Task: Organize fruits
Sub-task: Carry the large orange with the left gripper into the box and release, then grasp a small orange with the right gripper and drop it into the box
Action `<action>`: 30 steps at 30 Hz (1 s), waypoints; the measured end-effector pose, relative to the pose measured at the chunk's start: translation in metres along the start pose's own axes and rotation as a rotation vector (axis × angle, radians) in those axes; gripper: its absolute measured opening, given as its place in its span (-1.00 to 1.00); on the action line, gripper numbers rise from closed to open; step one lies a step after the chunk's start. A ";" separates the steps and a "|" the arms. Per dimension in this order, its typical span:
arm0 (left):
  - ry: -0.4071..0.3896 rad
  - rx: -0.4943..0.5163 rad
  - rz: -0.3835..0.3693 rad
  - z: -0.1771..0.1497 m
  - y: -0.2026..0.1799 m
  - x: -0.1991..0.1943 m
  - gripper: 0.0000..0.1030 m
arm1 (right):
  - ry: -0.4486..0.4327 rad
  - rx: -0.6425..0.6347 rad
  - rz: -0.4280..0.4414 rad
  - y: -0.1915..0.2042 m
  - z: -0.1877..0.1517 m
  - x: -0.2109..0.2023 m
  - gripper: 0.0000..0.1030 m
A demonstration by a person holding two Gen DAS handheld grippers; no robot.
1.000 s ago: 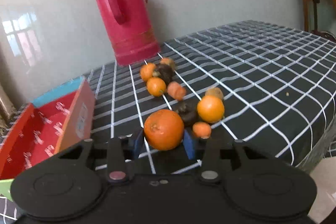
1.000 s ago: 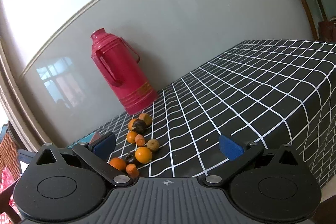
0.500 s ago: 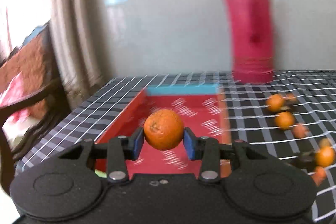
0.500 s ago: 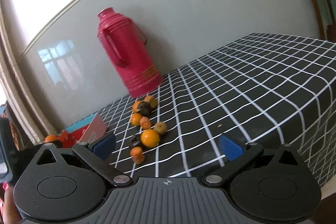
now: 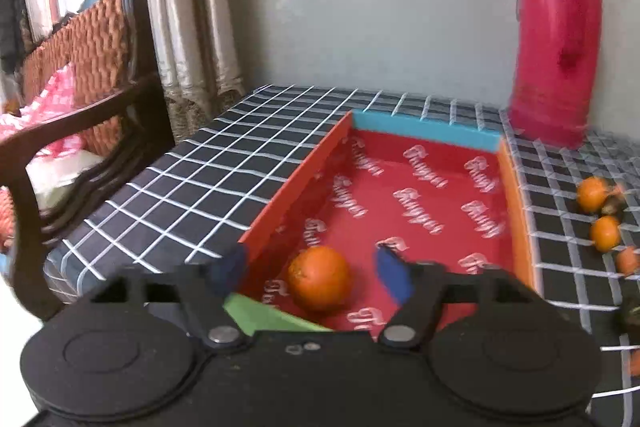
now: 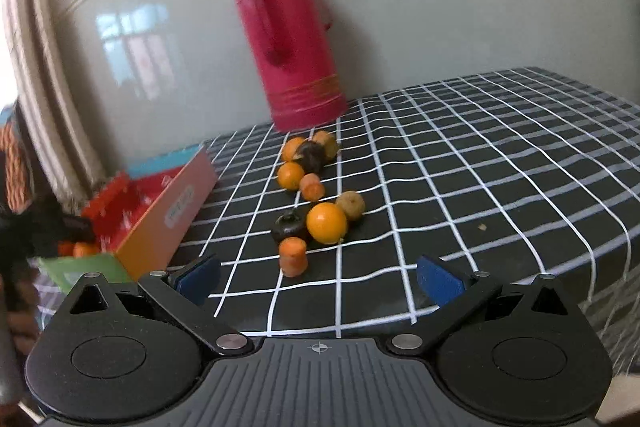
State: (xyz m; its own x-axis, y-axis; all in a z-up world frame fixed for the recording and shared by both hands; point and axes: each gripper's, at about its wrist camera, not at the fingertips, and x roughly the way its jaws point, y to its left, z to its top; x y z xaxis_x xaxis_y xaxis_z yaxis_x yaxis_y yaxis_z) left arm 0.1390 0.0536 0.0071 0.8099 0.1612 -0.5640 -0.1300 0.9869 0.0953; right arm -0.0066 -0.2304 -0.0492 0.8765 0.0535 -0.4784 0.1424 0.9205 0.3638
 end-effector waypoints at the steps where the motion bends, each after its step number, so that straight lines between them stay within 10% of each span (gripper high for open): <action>1: -0.015 -0.002 -0.004 0.000 0.001 -0.005 0.59 | 0.004 -0.021 0.008 0.003 0.001 0.004 1.00; 15: -0.146 -0.145 0.040 0.008 0.054 -0.034 0.82 | -0.027 -0.080 0.029 0.021 0.007 0.043 0.99; 19: -0.138 -0.162 0.055 0.008 0.062 -0.033 0.82 | -0.010 -0.093 0.046 0.027 0.003 0.049 0.08; 24: -0.148 -0.155 0.058 0.008 0.066 -0.035 0.82 | 0.024 -0.056 0.027 0.022 0.000 0.058 -0.07; 26: -0.147 -0.156 0.060 0.008 0.066 -0.034 0.83 | 0.032 -0.077 0.013 0.024 -0.001 0.063 -0.57; 30: -0.132 -0.170 0.059 0.008 0.070 -0.031 0.83 | 0.039 -0.082 0.005 0.025 -0.004 0.068 -0.61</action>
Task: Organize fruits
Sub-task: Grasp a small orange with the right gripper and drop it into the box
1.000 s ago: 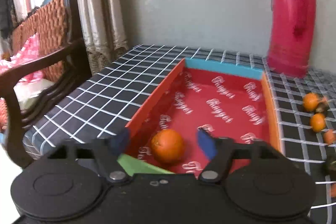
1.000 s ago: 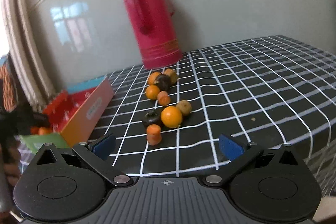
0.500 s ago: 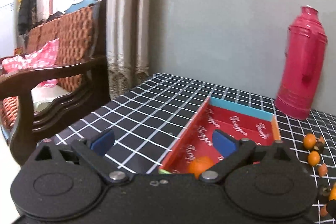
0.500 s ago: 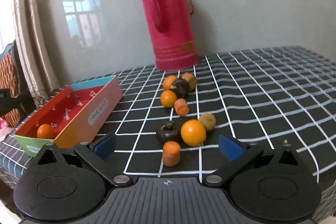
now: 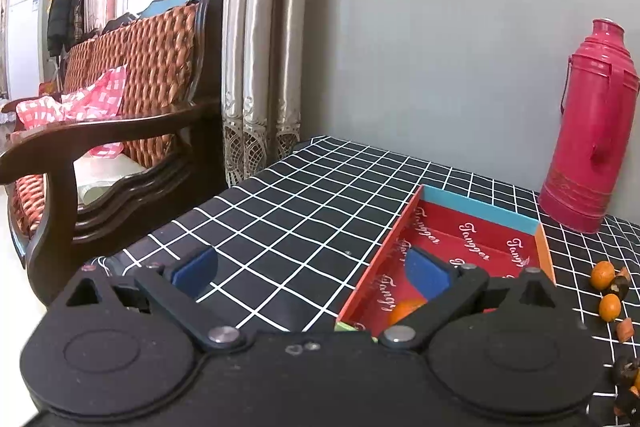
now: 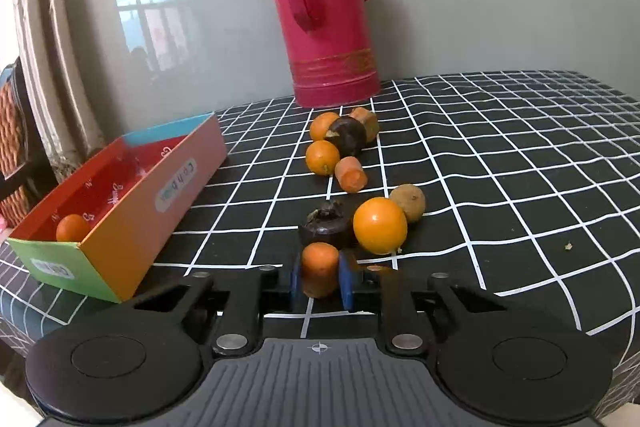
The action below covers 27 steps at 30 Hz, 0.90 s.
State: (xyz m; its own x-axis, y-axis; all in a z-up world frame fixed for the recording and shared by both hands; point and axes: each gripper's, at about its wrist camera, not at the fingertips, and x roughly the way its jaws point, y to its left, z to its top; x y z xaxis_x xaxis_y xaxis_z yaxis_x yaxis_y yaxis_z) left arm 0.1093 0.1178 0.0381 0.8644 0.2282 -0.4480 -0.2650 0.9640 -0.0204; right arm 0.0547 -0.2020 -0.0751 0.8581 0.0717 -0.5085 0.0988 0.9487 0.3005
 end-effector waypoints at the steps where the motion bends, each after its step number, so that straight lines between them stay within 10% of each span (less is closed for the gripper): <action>1: 0.003 -0.006 0.003 0.000 0.002 0.001 0.83 | -0.002 -0.007 -0.002 0.001 0.000 0.000 -0.61; 18: 0.073 -0.105 0.095 -0.001 0.044 0.013 0.84 | -0.123 -0.057 0.445 0.080 0.028 -0.006 -0.61; 27: 0.072 -0.116 0.147 0.000 0.063 0.017 0.84 | -0.063 -0.137 0.471 0.123 0.016 0.031 -0.60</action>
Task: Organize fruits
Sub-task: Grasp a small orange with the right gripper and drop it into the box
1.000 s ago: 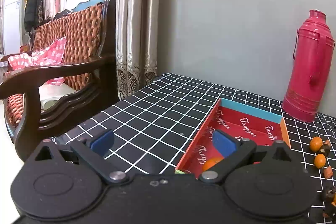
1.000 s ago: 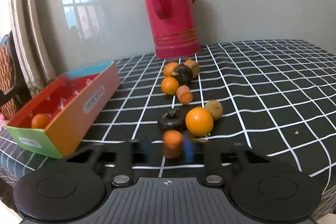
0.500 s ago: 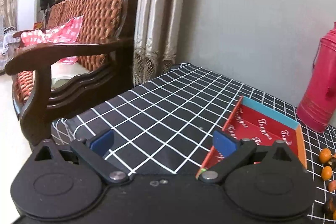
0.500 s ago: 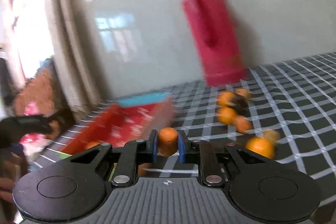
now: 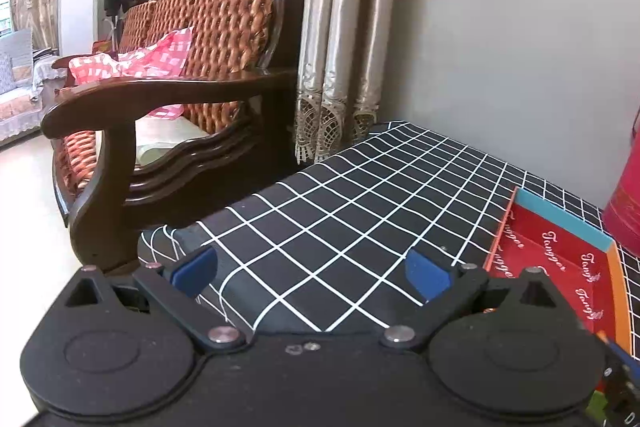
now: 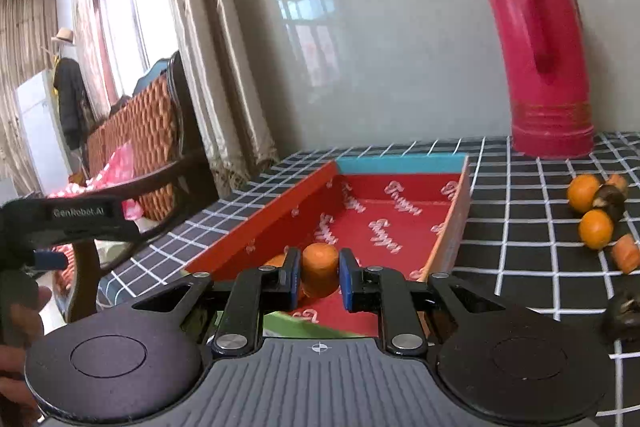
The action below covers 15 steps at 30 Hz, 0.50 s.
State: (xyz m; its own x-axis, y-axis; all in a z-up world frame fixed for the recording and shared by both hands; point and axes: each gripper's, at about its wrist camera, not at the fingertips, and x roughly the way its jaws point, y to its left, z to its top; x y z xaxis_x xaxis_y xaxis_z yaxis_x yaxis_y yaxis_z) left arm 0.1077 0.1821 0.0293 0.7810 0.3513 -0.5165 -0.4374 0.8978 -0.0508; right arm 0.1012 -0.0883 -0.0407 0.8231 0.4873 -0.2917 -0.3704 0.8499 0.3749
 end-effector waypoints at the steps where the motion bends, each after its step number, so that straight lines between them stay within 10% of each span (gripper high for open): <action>1: 0.002 0.000 0.000 0.001 0.000 0.001 0.84 | 0.010 0.009 0.007 0.000 -0.001 0.003 -0.60; 3: 0.003 0.002 0.000 0.000 0.000 0.001 0.84 | 0.016 0.021 0.010 -0.003 -0.002 0.004 -0.32; 6: -0.002 0.008 -0.004 -0.001 -0.003 -0.002 0.84 | -0.023 0.012 0.014 -0.001 -0.001 -0.005 0.71; 15: -0.045 0.083 -0.037 -0.007 -0.029 -0.015 0.84 | -0.164 0.024 -0.117 -0.016 0.009 -0.048 1.00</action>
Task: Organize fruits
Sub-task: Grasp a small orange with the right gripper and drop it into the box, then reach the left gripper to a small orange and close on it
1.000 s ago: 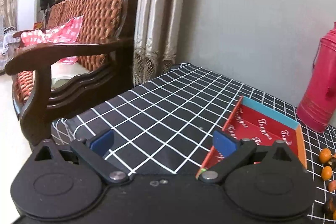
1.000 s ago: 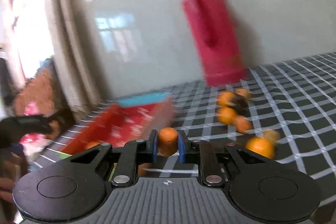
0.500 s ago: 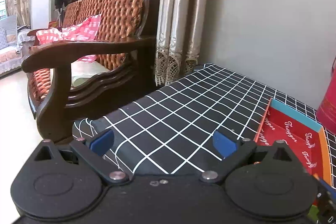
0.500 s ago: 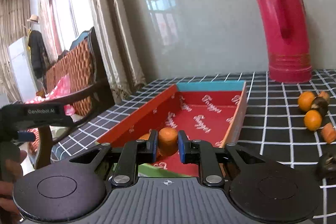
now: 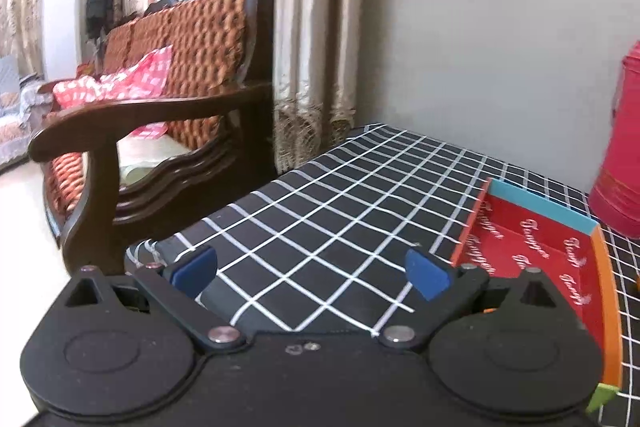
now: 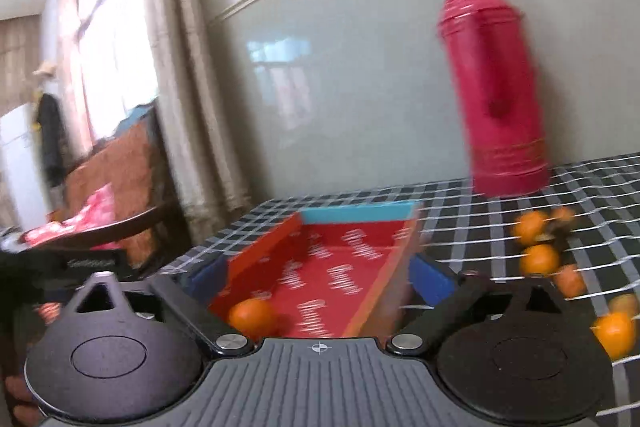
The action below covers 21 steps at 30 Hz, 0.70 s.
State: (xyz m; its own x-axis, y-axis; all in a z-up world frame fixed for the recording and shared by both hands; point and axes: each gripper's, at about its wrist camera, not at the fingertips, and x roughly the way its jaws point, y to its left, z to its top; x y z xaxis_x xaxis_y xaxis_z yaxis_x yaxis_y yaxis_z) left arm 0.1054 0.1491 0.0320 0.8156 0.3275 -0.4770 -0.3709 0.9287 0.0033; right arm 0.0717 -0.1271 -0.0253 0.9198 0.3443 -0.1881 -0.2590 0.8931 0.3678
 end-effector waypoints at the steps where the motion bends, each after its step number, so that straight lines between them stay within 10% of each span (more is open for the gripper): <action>1: -0.010 0.011 -0.014 -0.001 -0.005 -0.003 0.84 | -0.016 0.002 -0.040 -0.005 0.002 -0.004 1.00; 17: -0.163 0.347 -0.473 -0.056 -0.150 -0.076 0.84 | -0.187 -0.074 -1.005 -0.087 0.014 -0.091 1.00; 21: -0.149 0.476 -0.557 -0.083 -0.186 -0.084 0.71 | -0.186 -0.032 -1.009 -0.103 0.016 -0.109 1.00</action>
State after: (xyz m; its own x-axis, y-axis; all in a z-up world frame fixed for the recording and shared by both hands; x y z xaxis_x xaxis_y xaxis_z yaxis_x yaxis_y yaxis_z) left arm 0.0691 -0.0660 -0.0011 0.8908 -0.2243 -0.3951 0.3189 0.9281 0.1923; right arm 0.0022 -0.2608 -0.0283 0.7440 -0.6191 -0.2515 0.6550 0.7501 0.0913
